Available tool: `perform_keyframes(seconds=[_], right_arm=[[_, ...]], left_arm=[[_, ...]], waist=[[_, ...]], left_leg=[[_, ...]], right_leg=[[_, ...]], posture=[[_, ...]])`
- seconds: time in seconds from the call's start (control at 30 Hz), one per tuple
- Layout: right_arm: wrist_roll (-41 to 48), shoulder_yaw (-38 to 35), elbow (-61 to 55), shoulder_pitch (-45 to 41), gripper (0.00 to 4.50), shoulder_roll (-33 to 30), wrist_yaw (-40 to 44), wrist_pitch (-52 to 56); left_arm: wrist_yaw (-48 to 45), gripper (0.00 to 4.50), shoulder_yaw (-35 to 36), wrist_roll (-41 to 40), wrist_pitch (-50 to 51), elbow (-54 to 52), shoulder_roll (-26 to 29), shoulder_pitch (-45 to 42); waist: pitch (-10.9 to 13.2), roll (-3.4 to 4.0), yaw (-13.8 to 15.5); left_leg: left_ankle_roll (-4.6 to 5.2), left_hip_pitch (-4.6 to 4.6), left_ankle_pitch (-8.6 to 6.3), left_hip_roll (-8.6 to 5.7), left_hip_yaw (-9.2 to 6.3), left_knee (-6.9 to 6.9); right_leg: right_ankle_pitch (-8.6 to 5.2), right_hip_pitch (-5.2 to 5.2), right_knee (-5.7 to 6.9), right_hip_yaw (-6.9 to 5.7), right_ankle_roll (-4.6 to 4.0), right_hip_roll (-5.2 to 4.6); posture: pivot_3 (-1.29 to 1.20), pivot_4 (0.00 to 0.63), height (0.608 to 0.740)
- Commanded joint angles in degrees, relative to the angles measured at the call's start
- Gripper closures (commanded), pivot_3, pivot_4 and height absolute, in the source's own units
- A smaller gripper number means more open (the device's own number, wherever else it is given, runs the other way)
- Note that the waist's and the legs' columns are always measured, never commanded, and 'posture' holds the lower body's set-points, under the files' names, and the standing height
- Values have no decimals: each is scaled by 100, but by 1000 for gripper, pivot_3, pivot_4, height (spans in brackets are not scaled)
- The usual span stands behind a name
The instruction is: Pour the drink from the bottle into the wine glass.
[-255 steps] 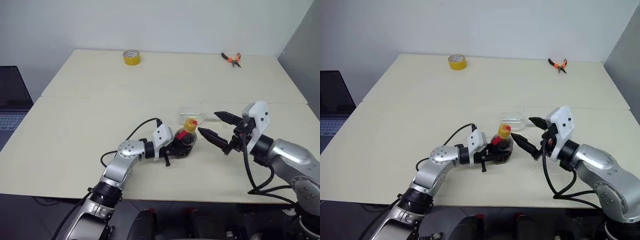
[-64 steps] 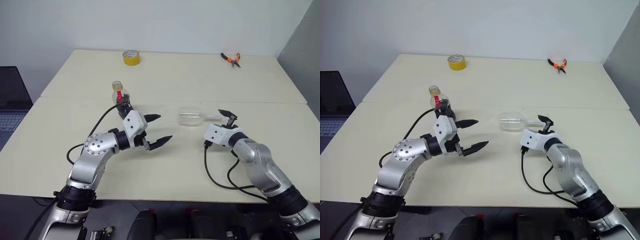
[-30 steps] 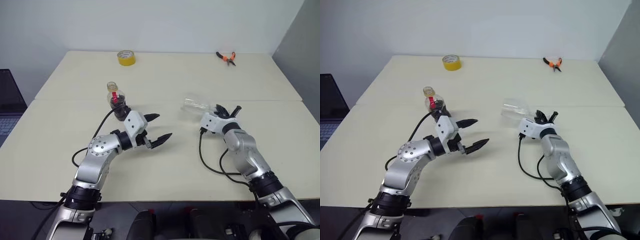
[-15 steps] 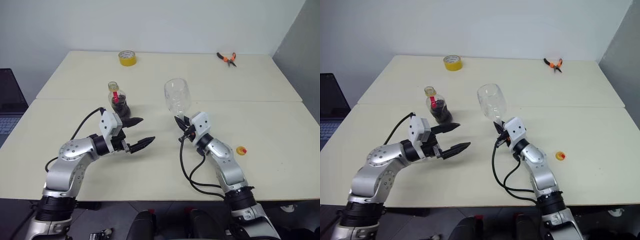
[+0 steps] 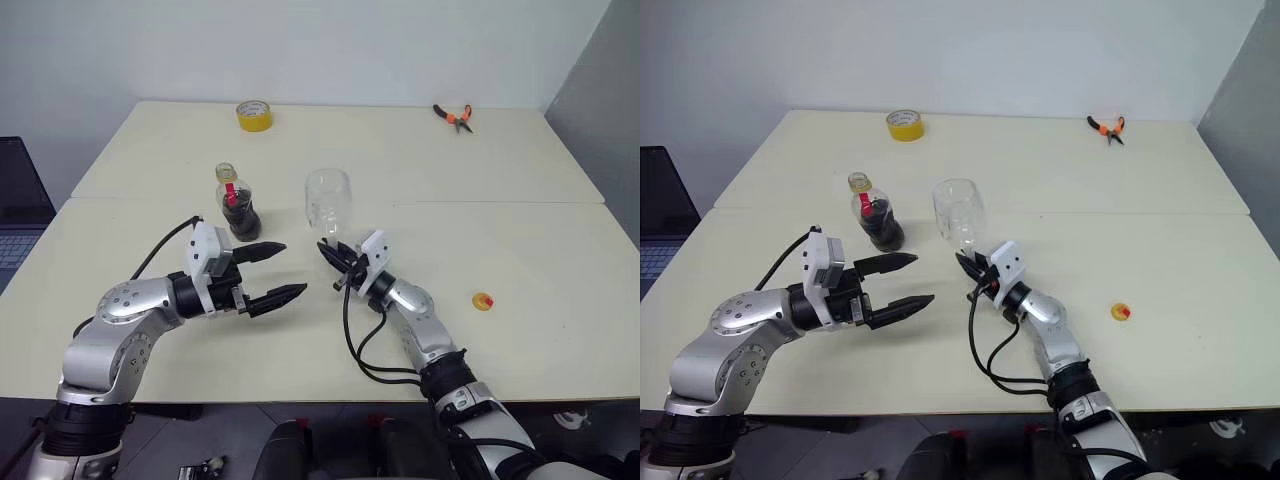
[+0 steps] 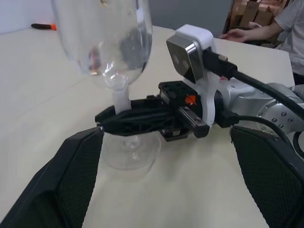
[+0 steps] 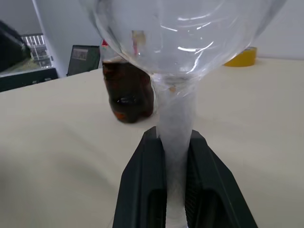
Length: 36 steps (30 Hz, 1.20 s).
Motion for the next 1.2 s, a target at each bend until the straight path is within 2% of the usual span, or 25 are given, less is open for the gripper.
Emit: perform_keyframes(seconds=[0.03, 0.27, 0.67, 0.7, 1.2], right_arm=[[-24, 37, -246, 112, 4353, -73, 130, -220], [-64, 59, -185, 250, 4353, -293, 227, -255], [-49, 103, -403, 388, 199, -405, 366, -141], [-56, 107, -399, 383, 16, -418, 385, -125], [-237, 117, -233, 294, 16, -517, 335, -109]], left_arm=[[-105, 0, 138, -56, -113, -158, 99, -52], [-177, 0, 72, 9, -177, -6, 97, -162], [-303, 0, 242, -98, -141, -91, 250, -76], [-313, 0, 295, -102, -139, -135, 305, -36], [-241, 0, 401, -81, -154, -248, 488, -156]], waist=[[0, 0, 1], [0, 0, 4], [0, 0, 0], [0, 0, 0], [0, 0, -1]], left_leg=[[0, 0, 0, 0, -1, 0], [0, 1, 0, -1, -1, 0], [0, 2, 0, 1, 0, 0], [0, 2, 0, 1, 0, 0], [0, 2, 0, 0, -1, 0]], right_leg=[[0, 0, 1, 0, 0, 0], [0, 0, 3, -1, -1, 0], [-2, 0, 5, 0, -2, 1], [-2, 0, 5, 0, -2, 1], [-2, 0, 5, 0, -3, 0]], posture=[[0, 150, 740], [0, 150, 740], [0, 150, 740], [0, 150, 740], [0, 150, 740]])
